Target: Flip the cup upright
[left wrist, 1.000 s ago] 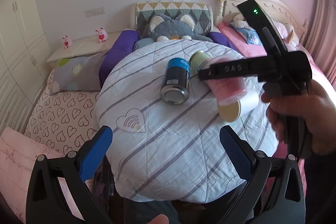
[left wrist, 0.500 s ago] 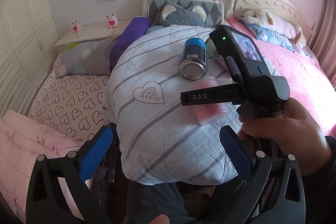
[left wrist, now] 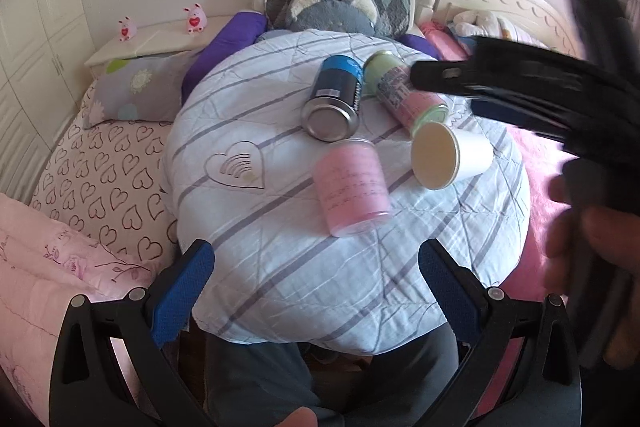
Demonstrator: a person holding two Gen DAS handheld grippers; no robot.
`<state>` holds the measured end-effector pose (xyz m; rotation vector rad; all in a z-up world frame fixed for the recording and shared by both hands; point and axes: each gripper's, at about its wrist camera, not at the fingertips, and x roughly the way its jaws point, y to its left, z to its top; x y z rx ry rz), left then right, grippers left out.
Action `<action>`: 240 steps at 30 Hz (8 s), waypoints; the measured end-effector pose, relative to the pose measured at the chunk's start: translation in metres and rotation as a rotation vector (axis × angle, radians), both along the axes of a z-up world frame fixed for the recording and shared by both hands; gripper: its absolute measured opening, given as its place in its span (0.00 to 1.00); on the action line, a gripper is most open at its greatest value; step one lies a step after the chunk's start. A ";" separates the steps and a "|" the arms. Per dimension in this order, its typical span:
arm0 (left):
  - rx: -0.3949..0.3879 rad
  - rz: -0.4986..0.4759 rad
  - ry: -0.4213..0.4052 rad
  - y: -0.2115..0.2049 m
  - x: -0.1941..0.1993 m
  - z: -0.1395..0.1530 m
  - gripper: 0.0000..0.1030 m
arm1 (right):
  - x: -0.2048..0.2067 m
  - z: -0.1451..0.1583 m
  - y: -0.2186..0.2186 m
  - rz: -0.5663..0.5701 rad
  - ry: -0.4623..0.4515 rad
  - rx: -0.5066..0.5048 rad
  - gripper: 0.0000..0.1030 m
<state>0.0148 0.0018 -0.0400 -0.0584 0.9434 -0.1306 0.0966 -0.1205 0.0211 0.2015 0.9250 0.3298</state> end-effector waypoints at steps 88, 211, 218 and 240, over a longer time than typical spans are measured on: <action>-0.008 -0.037 0.031 -0.029 0.115 -0.045 0.62 | -0.061 -0.032 -0.087 -0.135 0.034 0.055 0.82; 0.036 -0.109 -0.261 -0.020 0.053 -0.083 0.85 | -0.121 -0.027 -0.052 -0.126 0.011 0.011 0.82; 0.038 -0.108 -0.275 -0.013 0.044 -0.071 0.93 | -0.122 -0.026 -0.050 -0.123 0.003 0.008 0.82; 0.049 -0.074 -0.223 0.016 0.002 -0.022 0.99 | -0.122 -0.009 -0.044 -0.117 -0.053 -0.002 0.82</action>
